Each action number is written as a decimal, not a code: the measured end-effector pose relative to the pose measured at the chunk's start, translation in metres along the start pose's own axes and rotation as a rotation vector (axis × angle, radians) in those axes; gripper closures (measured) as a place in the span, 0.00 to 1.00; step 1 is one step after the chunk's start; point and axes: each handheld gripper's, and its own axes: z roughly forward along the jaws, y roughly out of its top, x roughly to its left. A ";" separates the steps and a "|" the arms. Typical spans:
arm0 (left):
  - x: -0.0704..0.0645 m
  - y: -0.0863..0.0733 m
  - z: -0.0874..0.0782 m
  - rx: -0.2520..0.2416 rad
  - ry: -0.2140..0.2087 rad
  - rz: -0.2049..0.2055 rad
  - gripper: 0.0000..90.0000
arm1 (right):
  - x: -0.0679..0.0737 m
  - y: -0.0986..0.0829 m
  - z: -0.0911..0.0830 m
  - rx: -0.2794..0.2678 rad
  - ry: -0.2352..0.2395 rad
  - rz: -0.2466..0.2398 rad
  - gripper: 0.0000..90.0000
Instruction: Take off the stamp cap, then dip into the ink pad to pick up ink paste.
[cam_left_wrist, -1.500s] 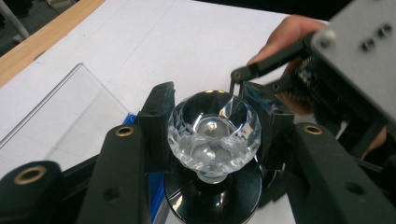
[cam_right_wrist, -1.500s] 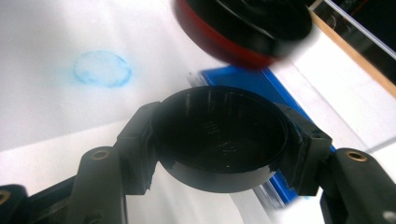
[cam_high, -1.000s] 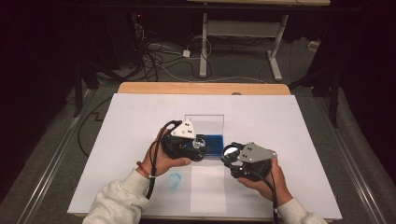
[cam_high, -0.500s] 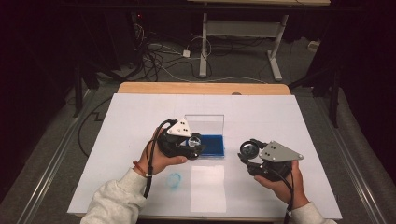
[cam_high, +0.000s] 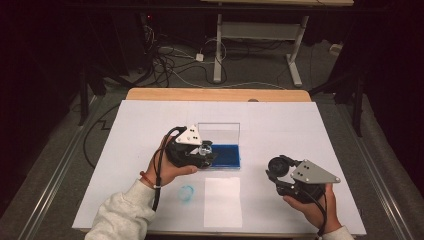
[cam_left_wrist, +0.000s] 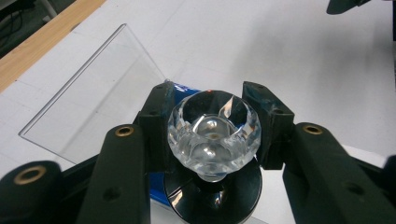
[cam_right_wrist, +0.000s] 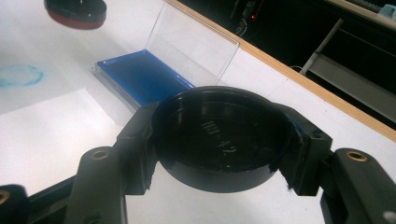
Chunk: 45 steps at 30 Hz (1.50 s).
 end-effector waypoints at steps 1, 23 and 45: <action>0.000 0.000 0.000 -0.004 0.003 -0.001 0.61 | 0.000 -0.001 -0.001 -0.003 0.001 -0.001 0.43; 0.005 -0.004 0.004 -0.017 0.015 -0.019 0.61 | 0.007 -0.029 -0.022 0.042 0.020 0.034 0.43; 0.007 0.006 0.034 -0.009 -0.014 0.011 0.61 | -0.001 -0.039 -0.026 0.064 -0.003 0.061 0.43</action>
